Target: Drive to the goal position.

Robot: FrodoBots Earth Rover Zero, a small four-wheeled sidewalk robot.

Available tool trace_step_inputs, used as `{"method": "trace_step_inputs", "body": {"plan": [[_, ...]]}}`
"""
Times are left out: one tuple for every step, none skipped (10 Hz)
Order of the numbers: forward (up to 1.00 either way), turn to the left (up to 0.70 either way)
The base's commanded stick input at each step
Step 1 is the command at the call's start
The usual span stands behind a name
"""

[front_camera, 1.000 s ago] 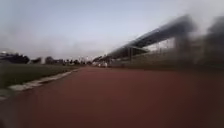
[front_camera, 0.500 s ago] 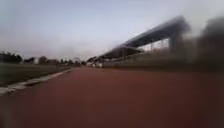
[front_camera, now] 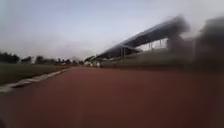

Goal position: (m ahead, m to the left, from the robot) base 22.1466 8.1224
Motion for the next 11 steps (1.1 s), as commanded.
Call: {"method": "trace_step_inputs", "body": {"plan": [[0.70,0.00],[0.70,0.00],[0.70,-0.02],[0.70,-0.02],[0.70,-0.02],[0.70,-0.01],[0.70,0.00],[0.70,0.02],[0.70,0.18],[0.70,0.35],[0.70,0.35]]}}
